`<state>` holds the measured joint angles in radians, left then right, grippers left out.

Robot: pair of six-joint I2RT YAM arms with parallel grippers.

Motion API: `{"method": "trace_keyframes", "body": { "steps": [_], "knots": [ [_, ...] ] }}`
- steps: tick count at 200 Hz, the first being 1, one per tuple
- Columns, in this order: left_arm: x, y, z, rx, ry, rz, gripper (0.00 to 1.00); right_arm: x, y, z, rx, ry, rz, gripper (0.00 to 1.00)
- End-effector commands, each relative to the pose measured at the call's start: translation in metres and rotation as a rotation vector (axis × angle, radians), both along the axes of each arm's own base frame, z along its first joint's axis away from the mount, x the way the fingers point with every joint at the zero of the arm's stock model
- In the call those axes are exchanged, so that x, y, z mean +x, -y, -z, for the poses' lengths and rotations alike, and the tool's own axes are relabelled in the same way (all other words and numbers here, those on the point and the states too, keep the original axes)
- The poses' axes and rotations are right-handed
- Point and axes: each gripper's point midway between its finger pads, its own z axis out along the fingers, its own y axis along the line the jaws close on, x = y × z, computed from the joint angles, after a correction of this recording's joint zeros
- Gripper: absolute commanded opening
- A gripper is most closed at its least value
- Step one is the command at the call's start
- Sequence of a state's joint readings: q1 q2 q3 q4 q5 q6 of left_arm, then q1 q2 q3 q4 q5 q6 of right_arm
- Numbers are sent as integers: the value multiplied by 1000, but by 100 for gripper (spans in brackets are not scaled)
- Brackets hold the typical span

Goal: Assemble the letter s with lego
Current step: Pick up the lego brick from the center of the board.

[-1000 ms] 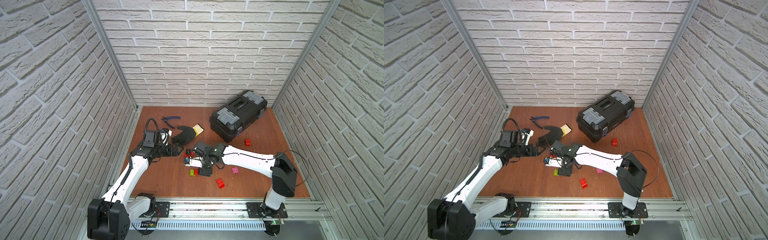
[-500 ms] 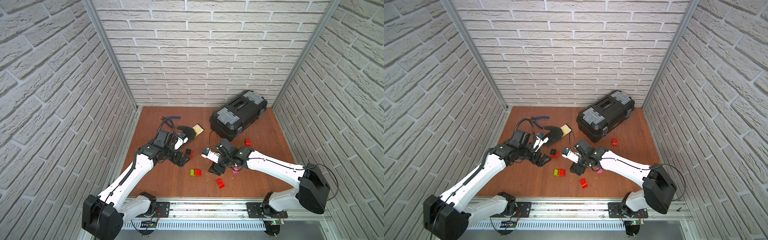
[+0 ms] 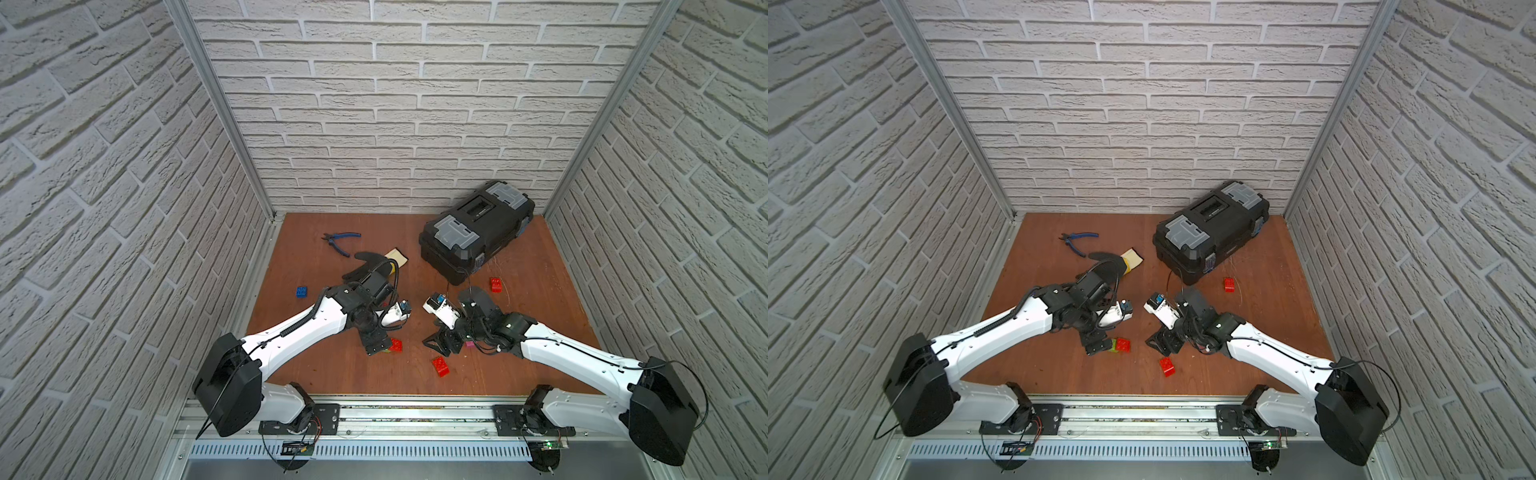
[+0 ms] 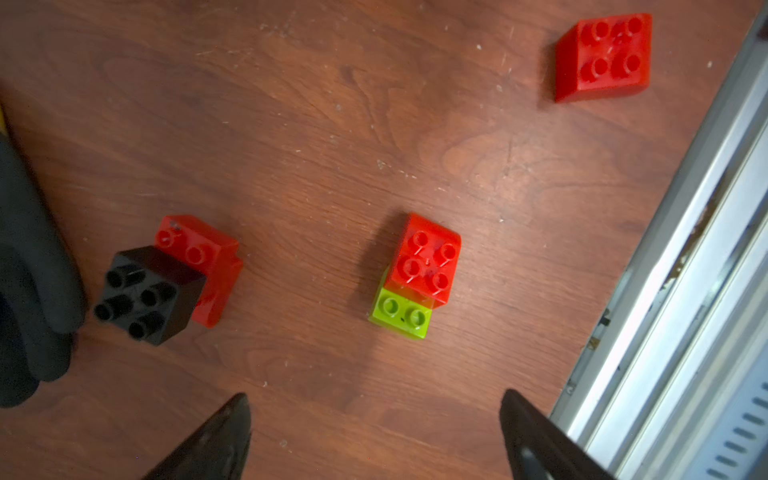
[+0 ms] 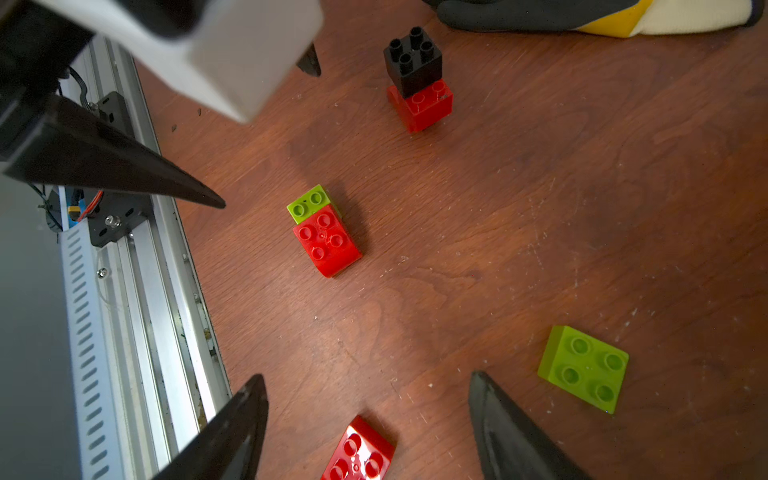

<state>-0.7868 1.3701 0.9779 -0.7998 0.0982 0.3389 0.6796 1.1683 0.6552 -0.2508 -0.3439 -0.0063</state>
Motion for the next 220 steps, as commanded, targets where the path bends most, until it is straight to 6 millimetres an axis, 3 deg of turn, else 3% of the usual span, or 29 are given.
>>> {"method": "trace_keyframes", "body": {
  "steps": [1, 114, 220],
  "knots": [
    [6, 13, -1, 9, 56, 91, 91, 3, -4, -12, 94, 19, 29, 78],
    [1, 29, 47, 184, -1, 214, 71, -4, 18, -2, 212, 7, 166, 82],
    [-5, 30, 63, 216, -48, 221, 47, -7, 29, 3, 214, 6, 198, 84]
  ]
}}
